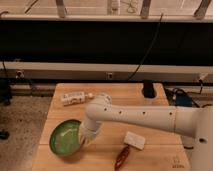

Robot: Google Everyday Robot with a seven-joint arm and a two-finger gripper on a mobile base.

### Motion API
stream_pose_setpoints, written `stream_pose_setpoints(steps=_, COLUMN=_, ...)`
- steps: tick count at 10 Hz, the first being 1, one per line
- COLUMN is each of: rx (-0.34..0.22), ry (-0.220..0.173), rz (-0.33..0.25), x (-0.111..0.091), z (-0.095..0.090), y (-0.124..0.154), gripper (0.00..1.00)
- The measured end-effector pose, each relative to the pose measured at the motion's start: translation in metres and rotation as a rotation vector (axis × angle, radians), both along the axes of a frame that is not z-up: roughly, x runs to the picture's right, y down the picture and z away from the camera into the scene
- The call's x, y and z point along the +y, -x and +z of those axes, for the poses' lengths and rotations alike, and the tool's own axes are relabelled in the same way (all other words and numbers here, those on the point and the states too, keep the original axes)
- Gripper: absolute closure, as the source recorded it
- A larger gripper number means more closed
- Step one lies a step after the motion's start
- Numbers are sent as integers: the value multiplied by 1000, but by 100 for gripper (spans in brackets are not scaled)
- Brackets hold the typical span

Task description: Drag the ceramic bowl in a circle

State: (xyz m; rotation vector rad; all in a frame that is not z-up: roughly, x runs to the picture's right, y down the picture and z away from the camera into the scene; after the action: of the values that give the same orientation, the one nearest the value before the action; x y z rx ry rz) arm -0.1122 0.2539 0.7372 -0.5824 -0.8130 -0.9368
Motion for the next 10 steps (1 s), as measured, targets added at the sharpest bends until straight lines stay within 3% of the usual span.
stream_pose_setpoints(steps=3, rx=43, ry=-32, rz=13, x=-31, z=25, y=-4, gripper=100)
stream_pose_setpoints(steps=6, rx=105, ry=-64, rz=23, x=-52, z=40, y=-16, gripper=100)
stream_pose_setpoints(steps=10, rx=215, ry=-55, rz=76, x=-61, z=53, y=-80, gripper=100)
